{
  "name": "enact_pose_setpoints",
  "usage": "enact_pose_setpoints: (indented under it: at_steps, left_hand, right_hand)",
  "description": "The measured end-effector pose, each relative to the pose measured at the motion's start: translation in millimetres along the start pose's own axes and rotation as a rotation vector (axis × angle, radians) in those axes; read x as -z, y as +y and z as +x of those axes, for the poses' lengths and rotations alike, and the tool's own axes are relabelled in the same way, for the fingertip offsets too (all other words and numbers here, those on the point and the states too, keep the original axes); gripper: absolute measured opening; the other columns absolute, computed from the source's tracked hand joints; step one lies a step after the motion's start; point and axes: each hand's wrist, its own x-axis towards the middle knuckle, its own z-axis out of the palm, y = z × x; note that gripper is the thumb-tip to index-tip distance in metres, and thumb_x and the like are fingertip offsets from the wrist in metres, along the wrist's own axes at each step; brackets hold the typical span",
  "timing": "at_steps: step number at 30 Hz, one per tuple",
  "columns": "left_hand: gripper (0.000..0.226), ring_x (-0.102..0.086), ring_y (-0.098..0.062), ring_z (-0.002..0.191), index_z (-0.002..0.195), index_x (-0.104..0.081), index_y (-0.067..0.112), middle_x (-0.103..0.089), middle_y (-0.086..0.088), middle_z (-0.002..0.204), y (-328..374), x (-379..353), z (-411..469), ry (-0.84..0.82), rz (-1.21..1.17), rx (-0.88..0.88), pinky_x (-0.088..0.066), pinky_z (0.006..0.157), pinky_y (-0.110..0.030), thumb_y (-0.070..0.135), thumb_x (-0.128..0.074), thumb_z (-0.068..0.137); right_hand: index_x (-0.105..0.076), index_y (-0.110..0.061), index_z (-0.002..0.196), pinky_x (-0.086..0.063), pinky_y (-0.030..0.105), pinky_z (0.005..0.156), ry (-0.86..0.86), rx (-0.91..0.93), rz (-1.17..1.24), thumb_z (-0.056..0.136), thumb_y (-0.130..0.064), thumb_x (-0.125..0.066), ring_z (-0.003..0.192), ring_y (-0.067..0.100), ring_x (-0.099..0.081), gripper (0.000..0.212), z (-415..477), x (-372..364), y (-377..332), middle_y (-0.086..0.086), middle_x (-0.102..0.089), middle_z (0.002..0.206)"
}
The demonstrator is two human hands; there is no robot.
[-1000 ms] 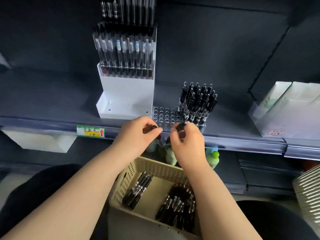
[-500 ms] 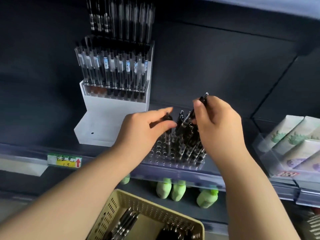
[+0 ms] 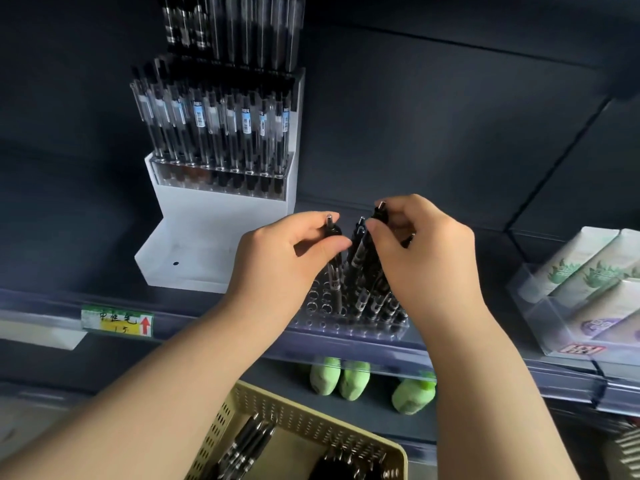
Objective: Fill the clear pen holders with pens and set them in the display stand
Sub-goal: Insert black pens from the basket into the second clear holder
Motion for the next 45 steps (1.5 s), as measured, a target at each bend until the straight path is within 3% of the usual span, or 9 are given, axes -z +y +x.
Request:
enact_pose_setpoints:
  at_steps: [7,25,32,35,39,45]
  left_hand:
    - [0.027,-0.06,0.014,0.081,0.1,-0.07,0.032,-0.061,0.032,0.076,0,5,-2,0.018,-0.01,0.004,-0.038,0.071,0.003,0.031,-0.074,0.073]
    - [0.026,-0.06,0.015,0.079,0.1,-0.071,0.03,-0.062,0.03,0.075,1,6,1,0.024,-0.037,0.045,-0.038,0.07,0.003,0.029,-0.074,0.075]
    - [0.026,-0.061,0.012,0.081,0.099,-0.07,0.031,-0.065,0.026,0.08,4,5,2,0.035,-0.075,0.038,-0.039,0.07,0.002,0.031,-0.074,0.073]
    - [0.029,-0.061,0.011,0.081,0.1,-0.071,0.031,-0.068,0.021,0.082,7,0,3,0.014,-0.071,0.013,-0.04,0.072,0.001,0.031,-0.075,0.072]
    - [0.031,-0.055,0.021,0.079,0.098,-0.071,0.023,-0.061,0.024,0.077,8,-9,1,-0.04,0.011,-0.048,-0.034,0.07,0.006,0.032,-0.078,0.069]
    - [0.026,-0.059,0.012,0.079,0.091,-0.071,0.021,-0.061,0.024,0.074,7,-13,3,-0.044,-0.013,-0.044,-0.037,0.067,0.003,0.031,-0.079,0.068]
  right_hand:
    - [-0.066,-0.019,0.102,-0.051,0.036,0.074,-0.035,0.035,-0.087,0.084,-0.026,-0.066,0.087,0.021,-0.06,0.019,0,-5,1,-0.01,-0.063,0.082]
    - [-0.067,-0.021,0.102,-0.047,0.031,0.075,-0.036,0.016,-0.078,0.082,-0.018,-0.067,0.087,0.017,-0.058,0.02,0,-8,3,-0.027,-0.052,0.069]
    - [-0.073,-0.021,0.091,-0.046,0.03,0.075,-0.011,0.068,-0.134,0.083,-0.015,-0.066,0.086,0.019,-0.057,0.012,-1,-9,4,-0.006,-0.07,0.082]
    - [-0.073,-0.02,0.09,-0.045,0.028,0.073,0.021,0.08,-0.12,0.082,-0.014,-0.067,0.084,0.019,-0.058,0.011,-2,-7,3,-0.006,-0.069,0.081]
    - [-0.073,-0.02,0.086,-0.043,0.027,0.071,0.062,0.086,-0.111,0.081,-0.014,-0.068,0.08,0.019,-0.058,0.009,-1,-2,4,-0.01,-0.064,0.074]
    - [-0.073,-0.02,0.088,-0.043,0.027,0.071,0.036,0.071,-0.128,0.082,-0.016,-0.067,0.082,0.018,-0.058,0.01,-2,1,8,-0.008,-0.067,0.078]
